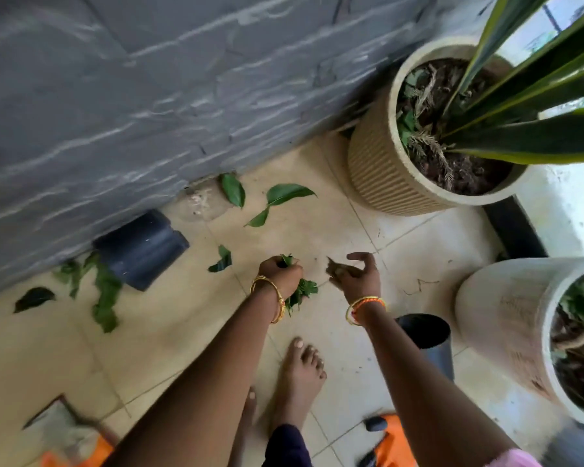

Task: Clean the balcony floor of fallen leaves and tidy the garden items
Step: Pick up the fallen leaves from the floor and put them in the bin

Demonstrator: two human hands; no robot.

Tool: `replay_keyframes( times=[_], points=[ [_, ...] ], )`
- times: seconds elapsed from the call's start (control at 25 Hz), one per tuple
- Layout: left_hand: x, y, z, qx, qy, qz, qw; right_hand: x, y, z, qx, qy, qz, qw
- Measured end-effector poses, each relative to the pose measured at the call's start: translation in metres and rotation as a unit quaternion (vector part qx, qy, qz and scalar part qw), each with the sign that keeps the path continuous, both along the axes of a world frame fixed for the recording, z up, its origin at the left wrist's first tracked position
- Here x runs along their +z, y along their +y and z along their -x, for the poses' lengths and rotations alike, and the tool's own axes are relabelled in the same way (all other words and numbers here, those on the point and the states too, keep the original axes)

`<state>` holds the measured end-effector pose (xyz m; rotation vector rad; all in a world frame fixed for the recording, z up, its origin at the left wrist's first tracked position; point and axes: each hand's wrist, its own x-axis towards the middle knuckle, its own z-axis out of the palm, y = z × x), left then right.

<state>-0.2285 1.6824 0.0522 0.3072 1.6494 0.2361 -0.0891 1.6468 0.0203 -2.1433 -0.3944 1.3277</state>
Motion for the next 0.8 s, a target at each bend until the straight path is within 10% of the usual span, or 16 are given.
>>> replay_keyframes(
  times=[0.48, 0.64, 0.8],
  points=[
    [0.033, -0.017, 0.084, 0.087, 0.072, 0.014, 0.994, 0.050, 0.023, 0.099, 0.143, 0.207, 0.124, 0.960],
    [0.019, -0.017, 0.095, 0.091, 0.072, 0.021, 0.993, 0.018, 0.054, 0.100, 0.241, -0.052, 0.097, 0.964],
    [0.006, -0.018, 0.107, 0.095, 0.061, 0.030, 0.993, -0.006, 0.084, 0.094, 0.443, -0.265, 0.065, 0.854]
  ],
)
